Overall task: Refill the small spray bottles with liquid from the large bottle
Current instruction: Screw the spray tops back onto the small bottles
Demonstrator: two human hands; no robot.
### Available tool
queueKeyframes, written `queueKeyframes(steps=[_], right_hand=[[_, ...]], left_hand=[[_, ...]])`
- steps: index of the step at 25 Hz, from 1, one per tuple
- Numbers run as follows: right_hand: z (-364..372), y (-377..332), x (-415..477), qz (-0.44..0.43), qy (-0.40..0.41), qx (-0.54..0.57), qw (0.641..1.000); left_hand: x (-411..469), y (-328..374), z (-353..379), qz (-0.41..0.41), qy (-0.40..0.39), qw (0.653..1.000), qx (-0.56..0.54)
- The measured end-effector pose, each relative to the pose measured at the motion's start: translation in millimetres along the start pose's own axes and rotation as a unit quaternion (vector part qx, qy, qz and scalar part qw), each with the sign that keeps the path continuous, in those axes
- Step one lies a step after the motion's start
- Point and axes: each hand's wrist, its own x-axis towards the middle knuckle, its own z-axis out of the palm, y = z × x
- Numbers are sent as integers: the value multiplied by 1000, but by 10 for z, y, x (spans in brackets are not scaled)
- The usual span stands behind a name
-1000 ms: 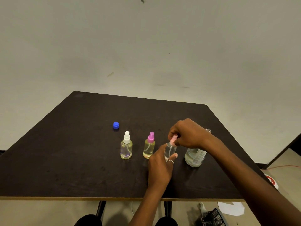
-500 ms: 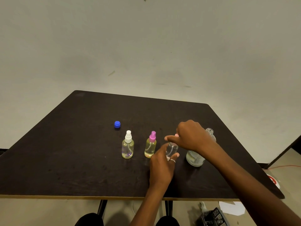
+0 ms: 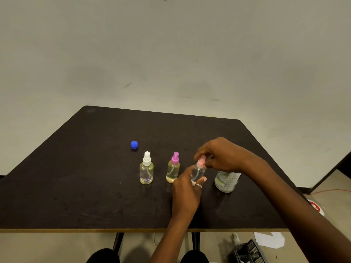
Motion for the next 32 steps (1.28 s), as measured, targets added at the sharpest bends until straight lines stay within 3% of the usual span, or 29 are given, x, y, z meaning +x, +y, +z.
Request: queueKeyframes(steps=[7, 13, 17, 21, 26, 32], right_hand=[[116, -6, 52, 51, 29, -27, 998], [232, -59, 51, 111, 83, -151, 979], [199, -110, 39, 135, 79, -135, 979], [110, -98, 38, 100, 99, -79, 987], [53, -58, 43, 5, 15, -35, 999], [105, -53, 78, 10, 22, -50, 998]], left_hand=[[5, -36, 7, 0, -8, 1000, 9], [8, -27, 10, -8, -11, 1000, 17], [5, -17, 5, -7, -12, 1000, 16], [3, -26, 9, 4, -7, 1000, 4], [8, -35, 23, -6, -5, 1000, -5], [-1, -23, 18, -3, -4, 1000, -3]])
